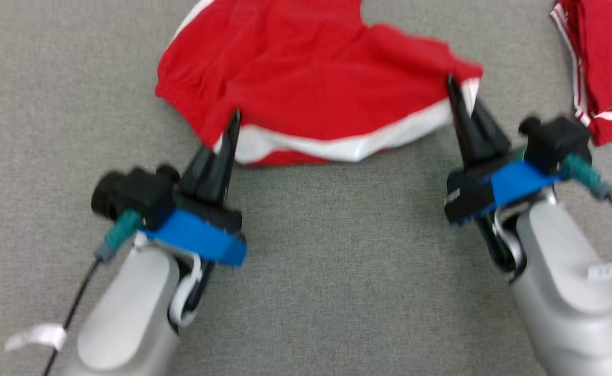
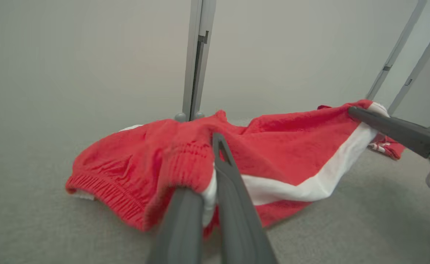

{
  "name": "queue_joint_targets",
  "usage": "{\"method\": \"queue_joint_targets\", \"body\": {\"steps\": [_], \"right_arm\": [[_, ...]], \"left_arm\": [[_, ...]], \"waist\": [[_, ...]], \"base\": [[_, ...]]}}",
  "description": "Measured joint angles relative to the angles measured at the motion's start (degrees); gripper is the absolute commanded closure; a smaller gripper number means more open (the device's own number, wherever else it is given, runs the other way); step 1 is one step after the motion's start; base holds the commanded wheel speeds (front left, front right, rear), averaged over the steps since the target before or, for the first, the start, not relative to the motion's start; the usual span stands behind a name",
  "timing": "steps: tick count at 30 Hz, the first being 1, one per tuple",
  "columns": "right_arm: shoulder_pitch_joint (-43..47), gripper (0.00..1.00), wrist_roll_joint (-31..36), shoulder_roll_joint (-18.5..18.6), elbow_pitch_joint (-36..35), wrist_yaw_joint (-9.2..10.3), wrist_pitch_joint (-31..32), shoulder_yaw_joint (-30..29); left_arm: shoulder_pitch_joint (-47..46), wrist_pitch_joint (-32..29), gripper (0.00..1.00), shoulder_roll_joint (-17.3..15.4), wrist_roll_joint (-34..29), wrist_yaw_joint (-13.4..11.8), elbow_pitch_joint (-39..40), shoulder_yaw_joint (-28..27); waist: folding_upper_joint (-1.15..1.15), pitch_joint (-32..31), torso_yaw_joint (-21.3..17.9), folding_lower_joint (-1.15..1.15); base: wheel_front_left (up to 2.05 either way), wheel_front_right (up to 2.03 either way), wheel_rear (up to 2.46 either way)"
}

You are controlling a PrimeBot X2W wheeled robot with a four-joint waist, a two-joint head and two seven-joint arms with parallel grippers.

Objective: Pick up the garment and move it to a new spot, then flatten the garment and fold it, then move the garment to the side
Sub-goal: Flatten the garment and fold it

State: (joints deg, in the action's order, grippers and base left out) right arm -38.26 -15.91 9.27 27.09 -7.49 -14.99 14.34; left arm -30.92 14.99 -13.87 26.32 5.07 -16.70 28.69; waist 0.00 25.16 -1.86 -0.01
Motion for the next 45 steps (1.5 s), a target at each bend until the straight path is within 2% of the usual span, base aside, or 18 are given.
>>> {"method": "queue_joint_targets", "body": {"steps": [3,11,16,23,29,34,38,45], "right_arm": [[9.64,1.0,-0.99,0.57,-2.6,0.0,-0.01,-1.11],[25.58,1.0,-1.49,-0.29,-8.22,0.0,-0.02,-3.57],[32.79,1.0,-1.66,-1.59,-11.55,0.0,-0.03,-4.63],[38.28,1.0,-1.44,-2.2,-15.71,0.0,1.07,-7.2],[37.88,1.0,-0.18,-2.12,-17.74,0.0,2.18,-8.93],[33.17,1.0,1.77,-0.54,-19.42,0.0,2.82,-9.34],[27.22,1.0,2.77,1.76,-20.12,0.0,3.93,-9.01],[12.68,1.0,3.86,5.81,-17.17,0.0,5.9,-5.35]], "left_arm": [[9.32,0.0,1.0,0.81,-1.05,0.15,0.54,0.21],[20.5,0.0,1.0,1.9,-2.72,0.56,1.94,0.6],[25.51,0.0,1.0,1.46,-3.21,0.45,3.45,0.18],[28.8,0.0,1.0,1.18,-3.2,0.18,4.72,-0.09],[28.42,0.0,1.0,1.57,-3.64,0.2,5.17,0.01],[25.42,0.01,1.0,1.56,-3.79,0.55,5.01,-0.11],[21.37,0.0,1.0,1.49,-4.15,0.87,5.1,-0.56],[13.12,0.0,1.0,1.57,-4.04,1.02,4.13,-3.41]], "waist": [[0.0,-3.47,-0.13,-0.01],[0.0,-8.87,-0.36,-0.01],[0.0,-11.62,-0.31,-0.01],[0.0,-13.73,0.14,0.0],[0.0,-14.29,0.65,0.01],[0.0,-13.42,1.35,0.01],[0.0,-11.8,2.15,0.01],[0.0,-6.93,3.03,0.02]], "base": [[0.0,0.0,0.0],[0.0,0.0,0.0],[0.0,0.0,0.0],[0.0,0.0,0.0],[0.0,0.0,0.0],[0.0,0.0,0.0],[0.0,0.0,0.0],[0.0,0.0,0.0]]}}
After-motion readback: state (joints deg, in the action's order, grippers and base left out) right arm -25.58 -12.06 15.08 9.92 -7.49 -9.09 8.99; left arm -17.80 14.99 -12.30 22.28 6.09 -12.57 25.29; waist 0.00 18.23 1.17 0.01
